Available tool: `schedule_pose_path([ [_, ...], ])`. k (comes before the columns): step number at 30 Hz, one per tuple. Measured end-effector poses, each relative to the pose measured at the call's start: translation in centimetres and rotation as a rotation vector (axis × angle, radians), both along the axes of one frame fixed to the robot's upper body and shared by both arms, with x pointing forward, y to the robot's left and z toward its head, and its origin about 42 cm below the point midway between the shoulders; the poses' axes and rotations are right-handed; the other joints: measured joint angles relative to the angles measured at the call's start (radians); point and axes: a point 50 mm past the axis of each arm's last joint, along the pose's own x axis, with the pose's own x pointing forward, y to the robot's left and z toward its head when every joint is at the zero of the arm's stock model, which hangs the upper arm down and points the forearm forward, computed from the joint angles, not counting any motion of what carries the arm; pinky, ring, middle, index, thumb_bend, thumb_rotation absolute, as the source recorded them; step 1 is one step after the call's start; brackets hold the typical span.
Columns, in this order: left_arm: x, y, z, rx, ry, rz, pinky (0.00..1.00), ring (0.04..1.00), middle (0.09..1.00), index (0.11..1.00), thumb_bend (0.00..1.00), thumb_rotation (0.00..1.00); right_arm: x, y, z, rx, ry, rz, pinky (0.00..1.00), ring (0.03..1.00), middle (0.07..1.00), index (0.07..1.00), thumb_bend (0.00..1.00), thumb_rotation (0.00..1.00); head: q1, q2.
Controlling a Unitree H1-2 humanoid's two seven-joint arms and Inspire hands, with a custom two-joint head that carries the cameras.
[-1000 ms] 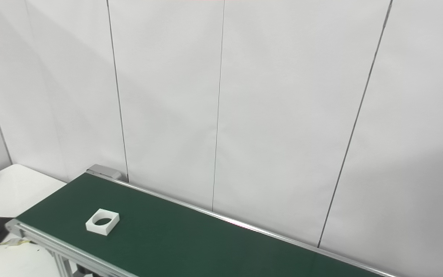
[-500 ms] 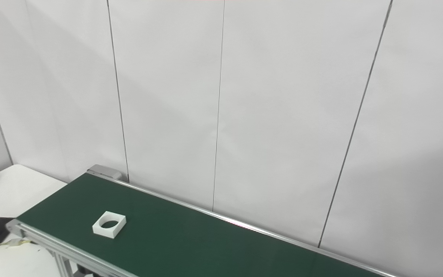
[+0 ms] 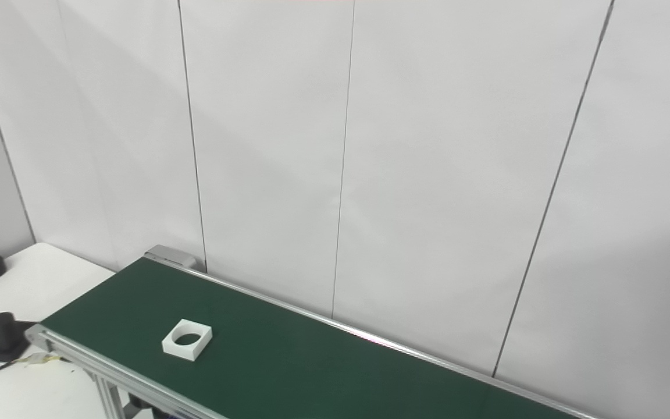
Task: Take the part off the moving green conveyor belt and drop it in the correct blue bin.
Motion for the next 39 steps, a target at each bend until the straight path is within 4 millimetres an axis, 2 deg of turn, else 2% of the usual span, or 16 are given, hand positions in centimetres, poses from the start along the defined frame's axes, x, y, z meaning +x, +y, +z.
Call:
schedule_pose_path([
  [6,3.4,2.2,3.1,0.136,-0.075,0.042,0.76,0.812,0.844,0.837,0.8,0.21,0.2,-0.2,0.1,0.004,-0.004,-0.004,0.94,0.928,0.928,0.987,0.52,0.64,0.012,0.014],
  [10,5.2,2.7,4.3,0.186,-0.073,0.068,0.79,0.837,0.866,0.86,0.79,0.26,0.3,-0.2,0.2,0.005,-0.007,-0.006,0.95,0.927,0.925,0.986,0.51,0.65,0.012,0.023],
  [13,7.0,4.3,5.8,0.261,-0.081,0.094,0.81,0.84,0.864,0.864,0.81,0.25,0.3,-0.2,0.2,0.004,-0.009,-0.002,0.95,0.924,0.924,0.988,0.5,0.67,0.014,0.026],
  [15,8.3,5.5,6.8,0.35,-0.076,0.127,0.93,0.858,0.861,0.862,0.85,0.28,0.4,-0.2,0.2,0.003,-0.01,-0.001,0.94,0.921,0.923,0.984,0.51,0.69,0.02,0.032],
  [16,8.8,5.9,7.2,0.392,-0.068,0.14,0.95,0.865,0.863,0.858,0.85,0.26,0.4,-0.2,0.2,0.002,-0.011,-0.002,0.94,0.92,0.921,0.982,0.51,0.69,0.021,0.035],
  [18,9.7,6.5,7.8,0.454,-0.039,0.15,0.95,0.869,0.866,0.855,0.86,0.24,0.5,-0.3,0.3,0.002,-0.012,-0.005,0.93,0.919,0.919,0.98,0.51,0.69,0.023,0.037],
  [19,10.0,6.6,7.9,0.467,-0.03,0.15,0.85,0.847,0.86,0.849,0.85,0.19,0.5,-0.3,0.3,0.002,-0.012,-0.005,0.93,0.918,0.92,0.98,0.51,0.69,0.023,0.038],
  [23,11.6,6.9,8.0,0.521,0.008,0.115,0.76,0.832,0.862,0.843,0.85,0.09,0.5,-0.3,0.3,0.01,-0.013,-0.005,0.93,0.915,0.919,0.979,0.52,0.7,0.026,0.049],
  [28,13.9,8.4,7.9,0.579,0.049,0.113,0.72,0.817,0.854,0.848,0.85,0.09,0.6,-0.3,0.3,0.013,-0.014,-0.005,0.93,0.912,0.917,0.977,0.54,0.69,0.028,0.051],
  [33,16.1,10.2,7.5,0.664,0.116,0.111,0.77,0.851,0.853,0.839,0.87,0.06,0.6,-0.2,0.3,0.014,-0.015,-0.006,0.93,0.912,0.916,0.977,0.54,0.7,0.018,0.057],
  [36,16.6,11.0,6.7,0.717,0.158,0.108,0.84,0.88,0.869,0.838,0.87,0.07,0.6,-0.2,0.3,0.015,-0.014,-0.007,0.93,0.911,0.915,0.978,0.55,0.71,0.02,0.058],
  [39,16.9,11.6,5.7,0.813,0.2,0.099,0.85,0.889,0.881,0.85,0.85,0.05,0.6,-0.1,0.3,0.015,-0.015,-0.007,0.93,0.912,0.915,0.98,0.56,0.73,0.02,0.061],
])
